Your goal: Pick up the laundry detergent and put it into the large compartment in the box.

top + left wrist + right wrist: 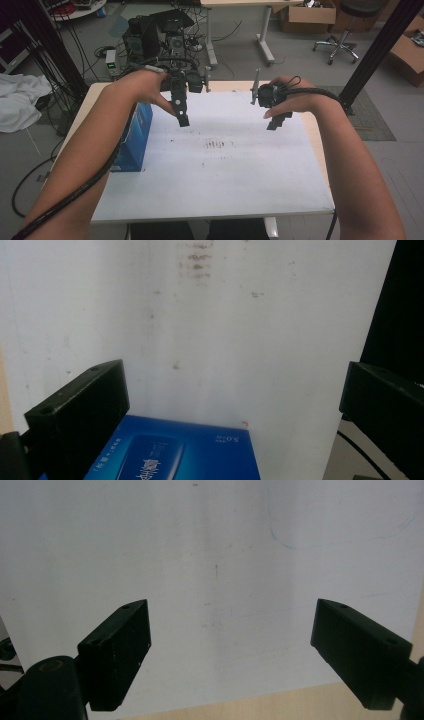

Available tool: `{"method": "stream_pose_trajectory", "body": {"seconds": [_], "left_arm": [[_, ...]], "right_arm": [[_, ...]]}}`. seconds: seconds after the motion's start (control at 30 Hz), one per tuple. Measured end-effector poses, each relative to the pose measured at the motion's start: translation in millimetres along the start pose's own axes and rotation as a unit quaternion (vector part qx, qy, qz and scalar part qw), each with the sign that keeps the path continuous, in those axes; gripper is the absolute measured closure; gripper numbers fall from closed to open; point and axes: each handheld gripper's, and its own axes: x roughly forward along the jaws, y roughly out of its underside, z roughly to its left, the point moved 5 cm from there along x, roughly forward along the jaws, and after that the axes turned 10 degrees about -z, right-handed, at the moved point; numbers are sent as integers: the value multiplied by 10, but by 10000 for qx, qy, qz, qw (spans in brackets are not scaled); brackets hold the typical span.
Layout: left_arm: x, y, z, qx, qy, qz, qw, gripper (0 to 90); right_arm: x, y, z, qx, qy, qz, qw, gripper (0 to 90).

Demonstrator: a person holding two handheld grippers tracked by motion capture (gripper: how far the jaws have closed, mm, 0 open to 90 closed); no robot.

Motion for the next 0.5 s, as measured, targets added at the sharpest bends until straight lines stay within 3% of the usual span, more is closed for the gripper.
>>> {"method": "stream_pose_trajectory", "body": {"seconds": [0.5], "left_arm": [[-22, 33, 24, -65, -29, -62, 10000, 1]], "right_arm": [[10, -14, 10, -12, 0, 0, 10000, 164]]}}
